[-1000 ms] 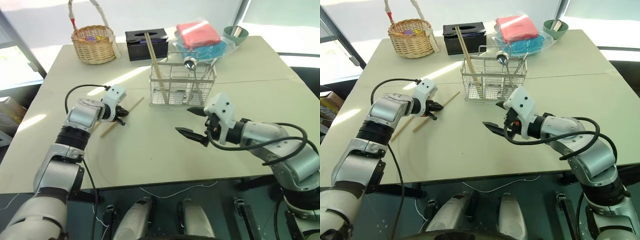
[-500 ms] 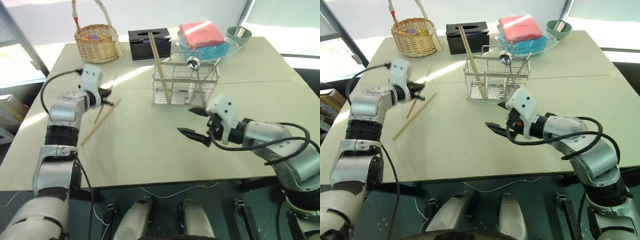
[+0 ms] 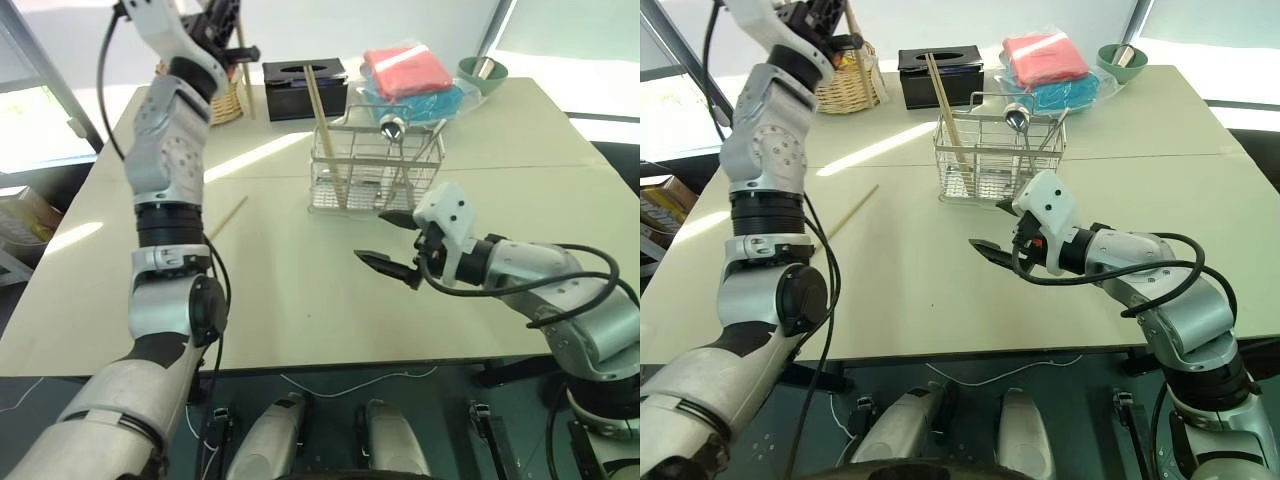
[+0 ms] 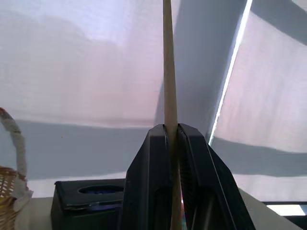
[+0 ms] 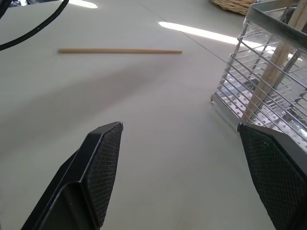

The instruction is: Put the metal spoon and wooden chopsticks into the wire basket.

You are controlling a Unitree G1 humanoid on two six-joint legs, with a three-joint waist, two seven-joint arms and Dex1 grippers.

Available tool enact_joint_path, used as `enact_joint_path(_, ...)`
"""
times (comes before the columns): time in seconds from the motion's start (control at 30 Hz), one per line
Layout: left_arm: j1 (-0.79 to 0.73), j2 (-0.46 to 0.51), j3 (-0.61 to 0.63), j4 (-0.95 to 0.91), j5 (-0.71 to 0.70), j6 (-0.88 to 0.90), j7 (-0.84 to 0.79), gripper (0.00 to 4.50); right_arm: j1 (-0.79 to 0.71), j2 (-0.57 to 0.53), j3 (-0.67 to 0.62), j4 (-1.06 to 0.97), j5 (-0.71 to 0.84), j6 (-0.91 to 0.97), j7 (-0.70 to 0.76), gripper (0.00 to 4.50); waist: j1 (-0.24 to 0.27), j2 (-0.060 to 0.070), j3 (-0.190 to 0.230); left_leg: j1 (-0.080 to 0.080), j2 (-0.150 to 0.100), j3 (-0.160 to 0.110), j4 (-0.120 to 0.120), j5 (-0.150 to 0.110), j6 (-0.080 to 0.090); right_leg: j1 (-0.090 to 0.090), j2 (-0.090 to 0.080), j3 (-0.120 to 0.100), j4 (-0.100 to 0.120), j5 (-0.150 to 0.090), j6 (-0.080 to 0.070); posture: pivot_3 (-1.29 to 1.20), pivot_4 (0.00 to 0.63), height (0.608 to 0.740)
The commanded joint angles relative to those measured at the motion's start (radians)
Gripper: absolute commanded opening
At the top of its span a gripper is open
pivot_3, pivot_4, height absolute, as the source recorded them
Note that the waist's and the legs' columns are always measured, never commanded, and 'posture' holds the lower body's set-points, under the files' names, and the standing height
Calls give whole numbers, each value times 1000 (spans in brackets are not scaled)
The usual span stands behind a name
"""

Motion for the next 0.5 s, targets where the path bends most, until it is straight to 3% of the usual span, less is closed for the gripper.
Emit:
enact_joint_path(0.03, -57, -34, -36, 107, 17, -120, -44, 29, -7, 13, -24, -46, 1, 6, -25, 3989, 0, 0, 0, 0, 0, 0, 0, 0, 0, 0, 0, 0, 0, 0, 0, 0, 150, 725)
enact_joint_path(0.23, -78, -86, -90, 265, 70, -287, -82, 29, 5, 22, -50, -73, 5, 23, -69, 3989, 0, 0, 0, -1, 0, 0, 0, 1, 2, 0, 0, 0, 0, 0, 0, 0, 150, 725)
enact_joint_path(0.5, -167, -121, -82, 352, 54, -355, -105, 29, 27, 8, -106, -97, 15, 39, -95, 3989, 0, -1, 1, -1, 0, 0, 0, 1, 3, -1, 0, 0, 0, 0, 0, 0, 150, 725)
